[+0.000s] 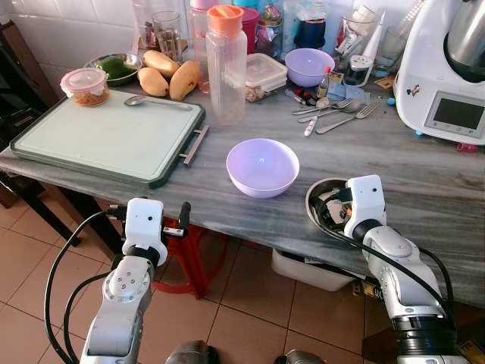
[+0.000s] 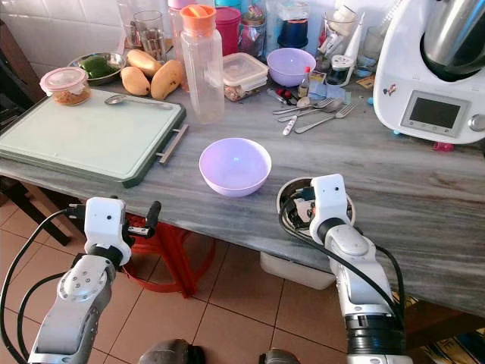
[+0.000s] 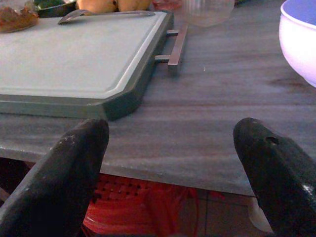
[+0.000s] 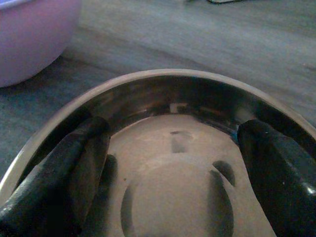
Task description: Setting the table
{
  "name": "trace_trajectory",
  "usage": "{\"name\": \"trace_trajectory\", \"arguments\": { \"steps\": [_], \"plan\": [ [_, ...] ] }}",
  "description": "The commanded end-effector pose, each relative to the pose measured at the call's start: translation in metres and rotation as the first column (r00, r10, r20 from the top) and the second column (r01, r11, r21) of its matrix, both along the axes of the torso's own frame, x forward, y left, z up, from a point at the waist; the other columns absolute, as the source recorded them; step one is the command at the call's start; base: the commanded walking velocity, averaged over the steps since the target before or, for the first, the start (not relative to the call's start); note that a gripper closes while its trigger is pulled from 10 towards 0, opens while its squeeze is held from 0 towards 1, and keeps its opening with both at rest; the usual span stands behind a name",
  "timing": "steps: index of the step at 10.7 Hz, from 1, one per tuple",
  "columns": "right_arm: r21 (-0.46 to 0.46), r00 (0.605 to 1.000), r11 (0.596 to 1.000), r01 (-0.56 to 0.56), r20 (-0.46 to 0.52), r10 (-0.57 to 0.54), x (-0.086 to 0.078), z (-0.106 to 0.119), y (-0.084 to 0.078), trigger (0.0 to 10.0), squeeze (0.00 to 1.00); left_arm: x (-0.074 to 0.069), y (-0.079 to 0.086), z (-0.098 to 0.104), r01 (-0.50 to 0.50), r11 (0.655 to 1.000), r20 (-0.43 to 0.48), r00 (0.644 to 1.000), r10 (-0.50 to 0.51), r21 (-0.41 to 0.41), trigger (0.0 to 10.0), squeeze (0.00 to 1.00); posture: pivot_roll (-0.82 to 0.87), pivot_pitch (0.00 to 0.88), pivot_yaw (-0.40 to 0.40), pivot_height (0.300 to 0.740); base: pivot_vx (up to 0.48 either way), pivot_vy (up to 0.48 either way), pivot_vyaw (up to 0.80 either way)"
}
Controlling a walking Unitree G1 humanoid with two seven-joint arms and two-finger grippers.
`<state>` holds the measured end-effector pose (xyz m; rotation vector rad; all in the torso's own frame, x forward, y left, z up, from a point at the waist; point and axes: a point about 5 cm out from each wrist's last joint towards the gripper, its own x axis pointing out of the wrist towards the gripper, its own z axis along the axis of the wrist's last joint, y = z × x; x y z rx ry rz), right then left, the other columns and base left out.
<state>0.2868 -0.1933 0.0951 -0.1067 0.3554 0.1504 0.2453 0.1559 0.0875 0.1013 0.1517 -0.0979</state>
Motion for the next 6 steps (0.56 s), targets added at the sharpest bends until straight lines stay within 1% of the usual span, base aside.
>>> {"name": "trace_trajectory", "arguments": {
  "steps": [1,6],
  "plan": [
    [0.006,1.0,1.0,0.006,0.019,-0.006,0.0016,0.0065,-0.0007,10.0,0.89,0.0008,0.0006,0.0047,-0.002,1.0,0.015,1.0,0.002,0.011,10.0,0.0,0.03,0.0,0.025,0.74,0.0,0.0,0.0],
    [0.006,1.0,1.0,0.006,0.019,-0.006,0.0016,0.0065,-0.0007,10.0,0.89,0.0008,0.0006,0.0047,-0.002,1.0,0.015,1.0,0.002,0.011,10.0,0.0,0.03,0.0,0.025,0.74,0.0,0.0,0.0]
  ]
}}
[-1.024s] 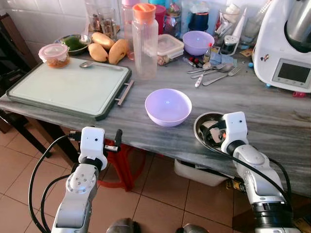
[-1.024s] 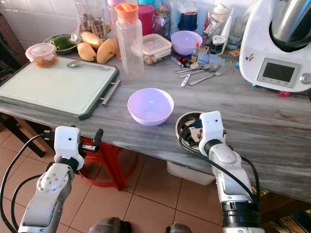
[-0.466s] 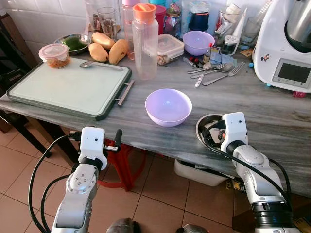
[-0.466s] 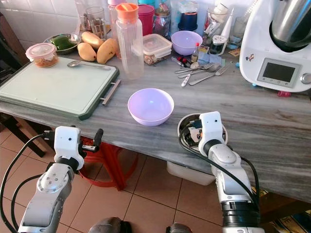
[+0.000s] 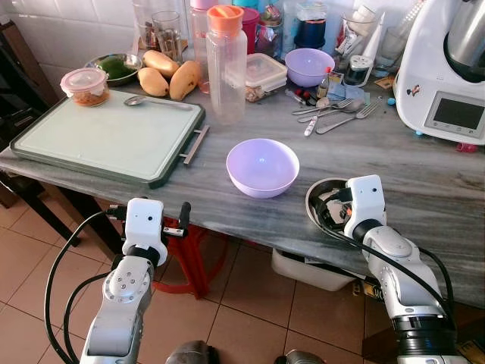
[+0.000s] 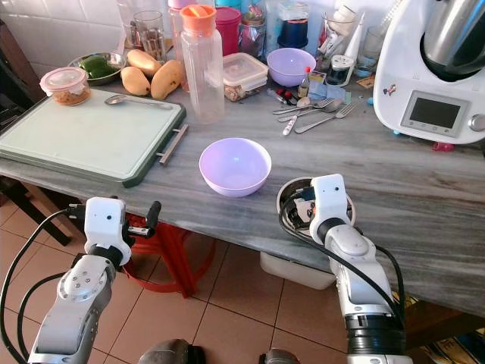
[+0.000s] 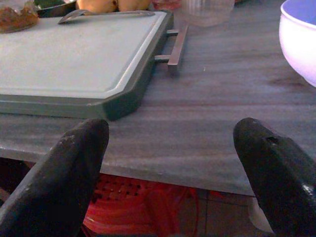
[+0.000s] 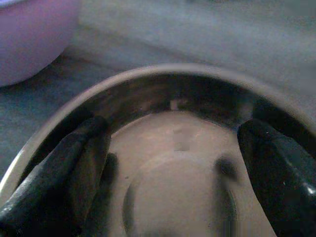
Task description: Setting the table
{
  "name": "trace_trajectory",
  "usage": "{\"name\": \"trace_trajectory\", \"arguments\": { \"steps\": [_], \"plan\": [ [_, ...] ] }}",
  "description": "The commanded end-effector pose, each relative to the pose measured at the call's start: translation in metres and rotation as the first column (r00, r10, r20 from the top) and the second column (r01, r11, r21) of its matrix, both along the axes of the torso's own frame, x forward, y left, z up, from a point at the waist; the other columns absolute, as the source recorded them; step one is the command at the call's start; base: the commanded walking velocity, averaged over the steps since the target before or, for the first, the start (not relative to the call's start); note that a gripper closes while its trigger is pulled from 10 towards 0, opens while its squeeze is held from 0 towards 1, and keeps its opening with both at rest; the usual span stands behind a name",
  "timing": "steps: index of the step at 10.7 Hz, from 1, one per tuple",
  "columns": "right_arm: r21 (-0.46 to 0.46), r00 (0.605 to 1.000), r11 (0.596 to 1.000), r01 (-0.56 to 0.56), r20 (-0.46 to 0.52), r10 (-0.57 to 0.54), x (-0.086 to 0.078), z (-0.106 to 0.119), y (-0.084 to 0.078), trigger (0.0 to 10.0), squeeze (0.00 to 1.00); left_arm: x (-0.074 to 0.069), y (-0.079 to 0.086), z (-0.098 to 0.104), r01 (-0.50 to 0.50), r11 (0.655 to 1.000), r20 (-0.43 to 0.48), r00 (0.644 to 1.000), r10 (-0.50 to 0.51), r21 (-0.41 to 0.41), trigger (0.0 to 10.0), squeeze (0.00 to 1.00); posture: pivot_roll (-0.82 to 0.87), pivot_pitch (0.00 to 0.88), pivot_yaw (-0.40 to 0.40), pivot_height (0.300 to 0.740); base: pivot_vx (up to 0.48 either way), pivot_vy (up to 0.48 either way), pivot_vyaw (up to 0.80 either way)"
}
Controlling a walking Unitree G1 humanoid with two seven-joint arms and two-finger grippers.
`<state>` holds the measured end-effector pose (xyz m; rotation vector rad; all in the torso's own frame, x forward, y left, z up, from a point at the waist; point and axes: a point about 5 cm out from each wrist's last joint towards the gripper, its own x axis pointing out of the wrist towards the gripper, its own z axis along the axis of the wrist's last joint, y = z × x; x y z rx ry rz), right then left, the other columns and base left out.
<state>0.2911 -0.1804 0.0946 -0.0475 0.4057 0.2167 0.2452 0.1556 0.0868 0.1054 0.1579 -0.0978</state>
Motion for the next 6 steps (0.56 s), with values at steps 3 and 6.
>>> {"name": "trace_trajectory", "arguments": {
  "steps": [3,6],
  "plan": [
    [0.085,0.991,0.991,-0.101,-0.081,0.108,0.0029,-0.0041,0.024,10.0,0.0,0.0013,-0.0056,0.0002,0.013,1.0,-0.008,1.0,-0.013,0.005,10.0,0.0,0.03,0.0,0.01,0.74,0.0,0.0,0.0],
    [0.084,0.987,0.991,-0.102,-0.112,0.111,0.0034,-0.006,0.0241,10.0,0.0,0.0017,-0.0064,0.0008,0.013,1.0,-0.006,1.0,-0.013,0.004,10.0,0.0,0.03,0.0,0.005,0.74,0.0,0.0,0.0]
  ]
}}
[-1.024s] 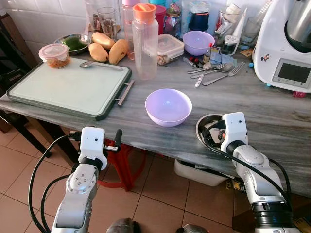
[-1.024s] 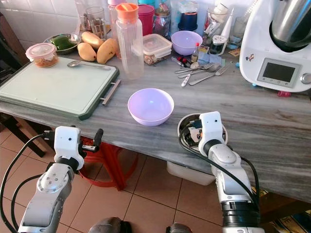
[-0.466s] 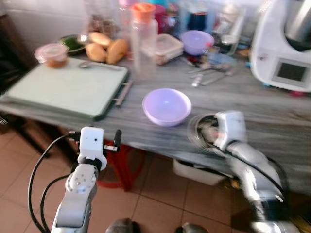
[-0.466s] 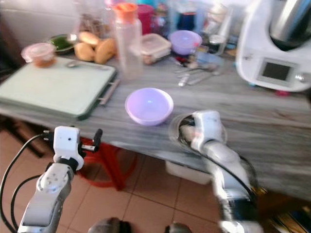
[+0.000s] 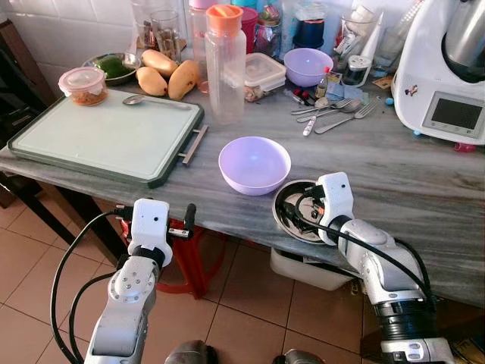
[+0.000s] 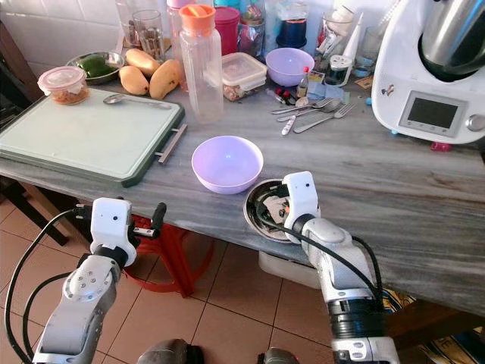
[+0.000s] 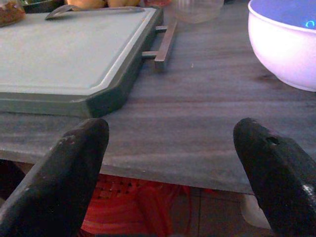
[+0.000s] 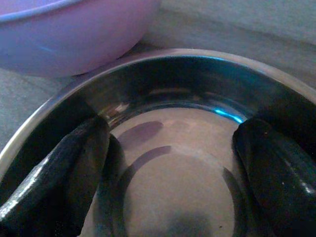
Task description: Setting the table
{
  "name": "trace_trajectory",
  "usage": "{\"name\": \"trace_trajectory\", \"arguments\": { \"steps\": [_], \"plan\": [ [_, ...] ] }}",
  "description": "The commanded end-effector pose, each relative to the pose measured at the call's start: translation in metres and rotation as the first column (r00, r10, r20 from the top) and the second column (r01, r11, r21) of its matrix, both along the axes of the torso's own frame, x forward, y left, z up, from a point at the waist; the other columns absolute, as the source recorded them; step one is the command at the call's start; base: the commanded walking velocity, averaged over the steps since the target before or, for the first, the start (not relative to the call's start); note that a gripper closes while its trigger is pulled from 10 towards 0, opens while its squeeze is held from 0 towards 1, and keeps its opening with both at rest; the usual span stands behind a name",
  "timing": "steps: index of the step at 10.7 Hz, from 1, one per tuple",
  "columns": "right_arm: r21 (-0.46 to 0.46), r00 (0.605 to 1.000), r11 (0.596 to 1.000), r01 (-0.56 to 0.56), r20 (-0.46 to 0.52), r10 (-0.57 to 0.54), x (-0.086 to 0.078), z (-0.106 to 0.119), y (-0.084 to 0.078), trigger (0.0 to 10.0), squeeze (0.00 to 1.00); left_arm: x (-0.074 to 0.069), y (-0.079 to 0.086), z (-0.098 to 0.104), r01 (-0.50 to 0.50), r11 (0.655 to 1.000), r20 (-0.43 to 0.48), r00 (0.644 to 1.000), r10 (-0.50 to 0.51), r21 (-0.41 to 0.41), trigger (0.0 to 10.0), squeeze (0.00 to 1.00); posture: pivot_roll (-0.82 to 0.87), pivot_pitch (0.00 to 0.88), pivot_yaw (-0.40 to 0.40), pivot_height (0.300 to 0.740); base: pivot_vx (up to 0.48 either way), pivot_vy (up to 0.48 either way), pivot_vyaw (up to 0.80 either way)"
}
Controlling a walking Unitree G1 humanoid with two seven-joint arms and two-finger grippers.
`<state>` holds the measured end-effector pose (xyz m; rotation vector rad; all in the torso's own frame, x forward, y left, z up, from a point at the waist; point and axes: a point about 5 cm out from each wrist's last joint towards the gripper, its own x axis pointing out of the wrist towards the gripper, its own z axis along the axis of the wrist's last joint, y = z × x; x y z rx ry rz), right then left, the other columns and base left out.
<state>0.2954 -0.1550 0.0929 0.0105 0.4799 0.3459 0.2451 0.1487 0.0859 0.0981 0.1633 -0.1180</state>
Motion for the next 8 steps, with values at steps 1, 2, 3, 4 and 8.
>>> {"name": "trace_trajectory", "arguments": {
  "steps": [1,2,3,4,8],
  "plan": [
    [-0.007,0.999,1.0,0.013,-0.031,-0.014,0.0,-0.005,-0.003,10.0,0.0,0.002,0.001,0.002,-0.007,1.0,0.001,1.0,0.007,0.012,10.0,0.0,0.04,0.0,0.004,0.74,0.0,0.0,0.0],
    [-0.019,0.999,0.999,0.043,-0.019,-0.044,0.001,-0.003,-0.007,10.0,0.0,0.002,0.0,0.002,-0.005,1.0,0.001,1.0,0.005,0.01,10.0,0.0,0.03,0.0,0.004,0.74,0.0,0.0,0.0],
    [-0.017,0.998,0.998,0.065,0.008,-0.065,0.003,0.0,-0.01,10.0,0.0,0.002,0.001,0.002,-0.005,1.0,0.001,1.0,0.005,0.009,10.0,0.0,0.03,0.0,0.005,0.74,0.0,0.0,0.0],
    [-0.01,0.996,0.997,0.076,0.037,-0.076,0.005,0.005,-0.01,10.0,0.0,0.002,0.001,0.002,-0.003,1.0,0.002,1.0,0.003,0.009,10.0,0.0,0.03,0.0,0.007,0.74,0.0,0.0,0.0],
    [0.085,0.984,0.993,0.079,0.151,-0.091,0.008,0.023,-0.005,10.0,0.0,0.003,0.002,0.004,-0.012,1.0,0.006,1.0,0.012,0.003,10.0,0.0,0.03,0.0,0.01,0.74,0.0,0.0,0.0]
  ]
}}
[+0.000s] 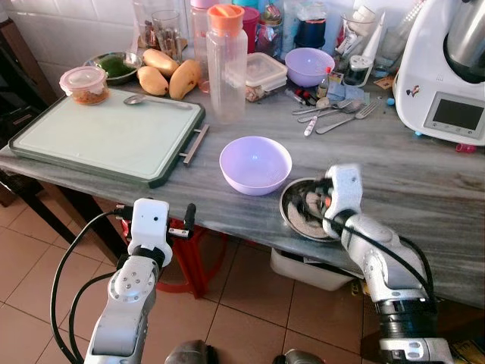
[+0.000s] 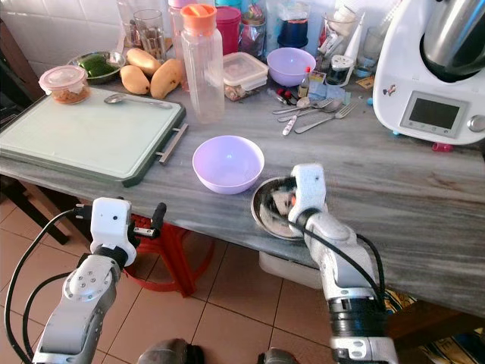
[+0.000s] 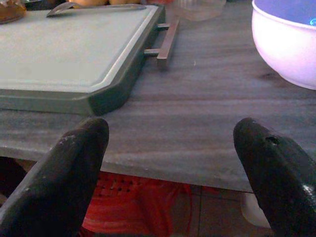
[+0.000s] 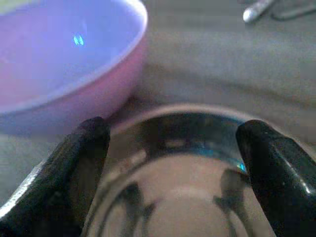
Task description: Setting the table
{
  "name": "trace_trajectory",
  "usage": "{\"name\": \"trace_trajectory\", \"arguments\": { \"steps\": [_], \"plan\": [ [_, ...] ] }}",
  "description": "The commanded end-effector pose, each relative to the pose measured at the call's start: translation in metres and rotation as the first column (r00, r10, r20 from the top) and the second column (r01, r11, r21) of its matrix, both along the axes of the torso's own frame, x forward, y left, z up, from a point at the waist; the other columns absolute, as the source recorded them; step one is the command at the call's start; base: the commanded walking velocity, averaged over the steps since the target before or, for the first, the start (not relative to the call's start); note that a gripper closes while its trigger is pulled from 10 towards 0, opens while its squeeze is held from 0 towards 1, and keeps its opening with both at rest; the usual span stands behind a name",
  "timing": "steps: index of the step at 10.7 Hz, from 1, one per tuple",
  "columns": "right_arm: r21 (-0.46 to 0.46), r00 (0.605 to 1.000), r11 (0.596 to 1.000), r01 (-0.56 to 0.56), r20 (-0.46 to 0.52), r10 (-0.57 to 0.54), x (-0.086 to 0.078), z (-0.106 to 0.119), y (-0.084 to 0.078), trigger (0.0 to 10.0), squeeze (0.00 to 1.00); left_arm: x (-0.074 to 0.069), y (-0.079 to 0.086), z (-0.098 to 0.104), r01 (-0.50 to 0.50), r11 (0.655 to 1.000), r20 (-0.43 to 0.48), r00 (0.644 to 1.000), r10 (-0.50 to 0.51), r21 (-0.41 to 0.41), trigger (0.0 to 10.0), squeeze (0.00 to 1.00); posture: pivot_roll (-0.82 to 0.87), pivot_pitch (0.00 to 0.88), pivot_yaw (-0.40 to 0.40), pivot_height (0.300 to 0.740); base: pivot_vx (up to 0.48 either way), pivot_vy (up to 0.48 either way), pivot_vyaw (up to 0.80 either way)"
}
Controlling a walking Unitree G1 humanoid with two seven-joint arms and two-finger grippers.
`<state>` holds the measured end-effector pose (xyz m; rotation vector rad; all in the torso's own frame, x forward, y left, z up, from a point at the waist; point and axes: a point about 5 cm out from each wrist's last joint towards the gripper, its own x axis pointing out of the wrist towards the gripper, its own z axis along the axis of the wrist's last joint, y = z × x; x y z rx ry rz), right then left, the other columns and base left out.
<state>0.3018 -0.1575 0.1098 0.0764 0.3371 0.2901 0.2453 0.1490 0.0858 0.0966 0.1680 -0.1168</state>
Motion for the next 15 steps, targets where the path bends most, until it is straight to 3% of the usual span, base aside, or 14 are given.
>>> {"name": "trace_trajectory", "arguments": {
  "steps": [1,4,6,9,11,15],
  "plan": [
    [0.025,0.999,1.0,0.007,0.053,-0.008,0.002,0.011,-0.001,10.0,0.0,0.003,0.002,0.004,-0.011,1.0,0.014,1.0,0.011,0.004,10.0,0.0,0.03,0.0,0.01,0.74,0.0,0.0,0.0],
    [0.1,0.973,0.994,0.051,0.218,-0.072,-0.005,0.036,-0.007,10.0,0.0,0.0,0.008,0.015,-0.058,0.998,0.094,0.994,0.057,-0.002,10.0,0.0,0.03,0.0,0.009,0.74,0.0,0.0,0.0],
    [0.044,0.927,0.992,0.116,0.355,-0.124,-0.024,0.044,-0.011,10.0,0.0,0.001,0.009,0.015,-0.09,0.996,0.098,0.991,0.092,-0.018,10.0,0.0,0.01,0.0,0.012,0.74,0.0,0.0,0.0],
    [0.01,0.92,0.979,0.206,0.339,-0.197,-0.045,0.03,-0.014,10.0,0.0,0.012,0.01,0.021,-0.116,0.99,0.102,0.987,0.123,-0.074,10.0,0.0,-0.01,0.0,0.027,0.74,0.0,0.0,-0.27],
    [0.01,0.915,0.978,0.21,0.351,-0.2,-0.046,0.028,-0.012,10.0,0.0,0.013,0.008,0.022,-0.116,0.99,0.099,0.987,0.124,-0.086,10.0,0.0,-0.01,0.0,0.025,0.74,-0.122,0.0,-0.8],
    [-0.003,0.917,0.981,0.193,0.356,-0.179,-0.046,0.026,-0.007,10.0,0.0,0.012,0.011,0.022,-0.141,0.985,0.085,0.985,0.15,-0.103,10.0,0.0,0.0,0.0,0.014,0.74,-0.33,0.0,0.0]
  ]
}}
